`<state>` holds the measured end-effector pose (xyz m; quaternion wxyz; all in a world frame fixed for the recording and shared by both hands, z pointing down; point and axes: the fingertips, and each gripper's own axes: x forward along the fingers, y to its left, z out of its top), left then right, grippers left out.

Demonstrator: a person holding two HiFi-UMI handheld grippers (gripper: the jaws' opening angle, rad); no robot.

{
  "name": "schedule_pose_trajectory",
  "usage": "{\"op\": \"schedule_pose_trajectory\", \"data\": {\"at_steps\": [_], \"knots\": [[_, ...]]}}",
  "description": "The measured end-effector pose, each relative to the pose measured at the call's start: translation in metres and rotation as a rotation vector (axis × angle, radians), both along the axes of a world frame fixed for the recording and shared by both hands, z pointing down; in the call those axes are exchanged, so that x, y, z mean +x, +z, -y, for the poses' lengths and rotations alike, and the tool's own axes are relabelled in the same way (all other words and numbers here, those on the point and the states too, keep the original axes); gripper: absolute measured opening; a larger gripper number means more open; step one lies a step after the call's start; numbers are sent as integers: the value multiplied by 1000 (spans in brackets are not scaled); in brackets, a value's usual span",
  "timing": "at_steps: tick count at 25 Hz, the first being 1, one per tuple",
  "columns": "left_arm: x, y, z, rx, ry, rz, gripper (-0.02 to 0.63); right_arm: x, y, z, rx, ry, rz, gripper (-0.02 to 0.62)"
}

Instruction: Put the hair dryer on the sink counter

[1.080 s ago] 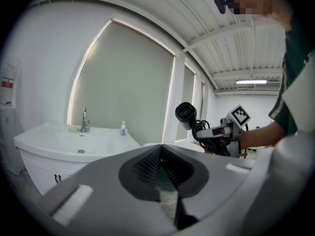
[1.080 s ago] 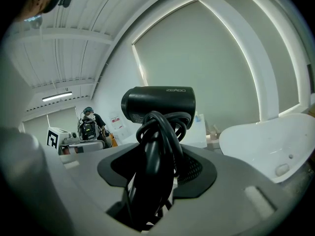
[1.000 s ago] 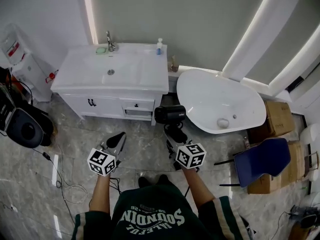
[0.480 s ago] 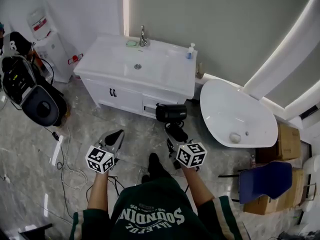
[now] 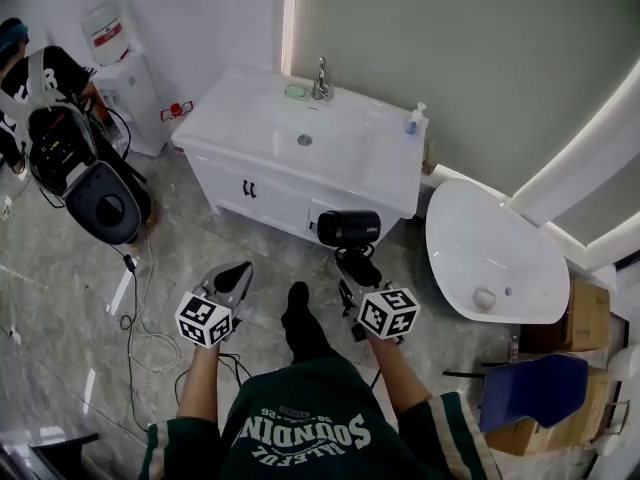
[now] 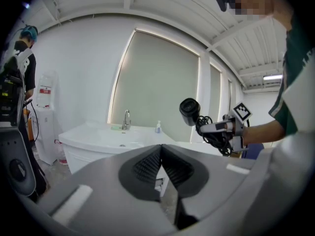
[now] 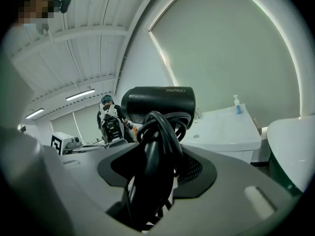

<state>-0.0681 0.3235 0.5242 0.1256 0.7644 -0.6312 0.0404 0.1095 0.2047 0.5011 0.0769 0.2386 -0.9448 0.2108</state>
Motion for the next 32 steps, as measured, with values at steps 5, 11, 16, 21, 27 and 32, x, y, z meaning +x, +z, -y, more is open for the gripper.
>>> {"op": "schedule_pose_trajectory", "data": {"at_steps": [5,11,16,21,27,32], "knots": [[-27,9,23,-16,-12,1,52,-23,10,23,-12,-10,-5,201],[-65,14,64,-45,-11,6,52,-63,18,69,-42,-4,-8,201],[-103,14,111,-72,-11,18,52,-105,26,117,-82,-2,-9,201],[-142,5,172,-79,-4,23,52,-147,27,175,-102,1,-4,201],[-177,-3,247,-83,36,21,52,-185,24,236,-121,20,-19,201],[-179,-6,303,-67,83,11,52,-192,21,274,-109,46,-35,201]]}}
